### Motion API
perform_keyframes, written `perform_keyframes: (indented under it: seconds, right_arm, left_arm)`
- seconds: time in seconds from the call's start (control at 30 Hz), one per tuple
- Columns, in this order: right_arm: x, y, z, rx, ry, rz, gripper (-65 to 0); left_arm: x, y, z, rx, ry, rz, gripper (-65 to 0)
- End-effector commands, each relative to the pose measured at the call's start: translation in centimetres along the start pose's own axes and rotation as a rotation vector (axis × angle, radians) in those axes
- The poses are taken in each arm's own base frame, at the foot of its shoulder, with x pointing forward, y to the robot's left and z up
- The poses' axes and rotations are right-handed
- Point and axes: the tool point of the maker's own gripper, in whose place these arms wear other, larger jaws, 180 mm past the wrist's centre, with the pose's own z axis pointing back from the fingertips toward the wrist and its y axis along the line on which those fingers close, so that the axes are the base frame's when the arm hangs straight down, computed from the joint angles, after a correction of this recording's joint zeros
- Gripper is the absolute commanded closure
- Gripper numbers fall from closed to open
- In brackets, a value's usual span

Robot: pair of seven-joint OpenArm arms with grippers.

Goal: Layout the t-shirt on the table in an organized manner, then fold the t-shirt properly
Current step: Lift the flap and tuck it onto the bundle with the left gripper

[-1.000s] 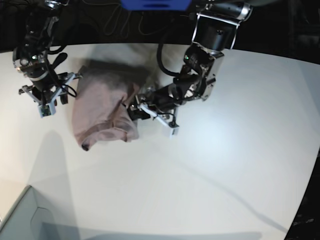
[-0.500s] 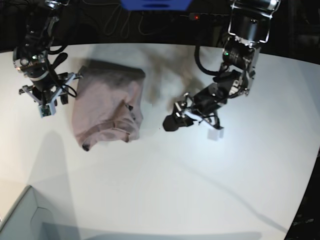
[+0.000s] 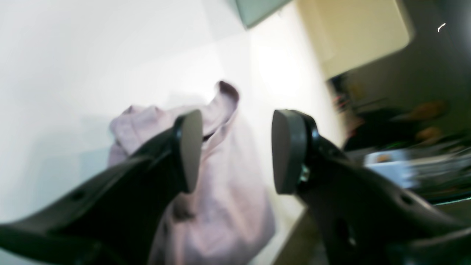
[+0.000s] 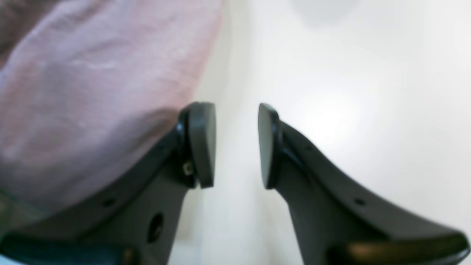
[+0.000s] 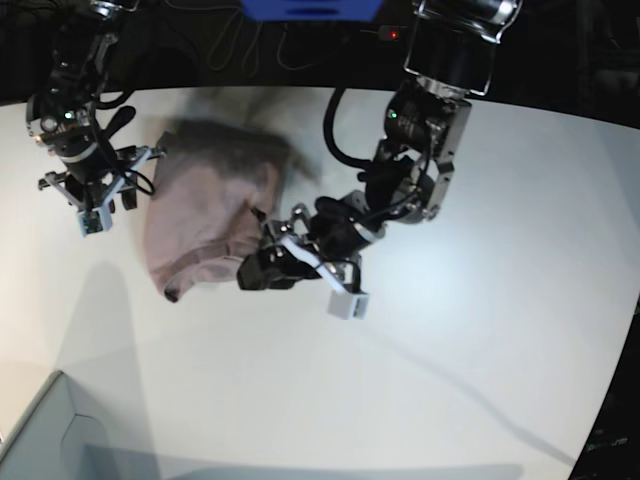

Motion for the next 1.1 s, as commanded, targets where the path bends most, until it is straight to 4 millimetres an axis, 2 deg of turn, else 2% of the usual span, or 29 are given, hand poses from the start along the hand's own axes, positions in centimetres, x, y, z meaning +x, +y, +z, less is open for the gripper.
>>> perform_keyframes:
  seconds: [0.0,0.07,0.23,0.4,0.47,0.53,0.63,0.8,0.9,1.03,1.07]
  right_arm:
    - [1.4,-0.5,0.3,-0.013,-0.047,0.005,-19.4]
    - [1.4,-0.6,0.3,-0.015,-0.046,0.006,-19.4]
    - [1.4,-0.5,0.3,-0.014,-0.046,0.004,-19.4]
    - [1.5,-0.5,0.2,-0.012,-0.049,0.003,-19.4]
    - [1.5,-0.5,0.1,-0.012,-0.048,0.003,-19.4]
    - [1.5,-0.5,0.1,-0.012,-0.049,0.003,-19.4]
    - [1.5,-0.5,0.1,-0.012,-0.049,0.003,-19.4]
    - [1.6,-0.5,0.1,-0.012,-0.051,0.003,-19.4]
    - [1.6,-0.5,0.1,-0.012,-0.051,0.003,-19.4]
    - [1.6,-0.6,0.1,-0.013,-0.049,0.003,-19.4]
    - [1.6,-0.6,0.1,-0.013,-0.049,0.003,-19.4]
  left_arm:
    - [0.8,-0.2,-0.5,0.022,-0.02,-0.012,-29.8]
    - [0.2,0.3,-0.8,0.078,-0.004,-0.031,-29.9]
    - [0.1,0.6,-0.7,0.086,-0.004,-0.024,-29.9]
    - [-2.2,2.3,-1.1,0.122,0.05,0.025,-29.9]
    - [-3.0,2.4,-1.5,0.123,0.067,0.046,-29.9]
    - [-2.6,2.3,-2.1,0.123,0.049,0.046,-29.9]
    - [-3.0,3.0,-2.4,0.14,0.023,0.067,-29.9]
    - [-3.3,3.2,-2.9,0.143,0.022,0.085,-28.5]
    - [-3.1,3.2,-2.9,0.142,0.019,0.083,-19.3]
    - [-2.3,3.0,-3.1,0.138,0.004,0.077,0.0]
    - [-1.6,2.8,-3.2,0.134,-0.003,0.069,0.0]
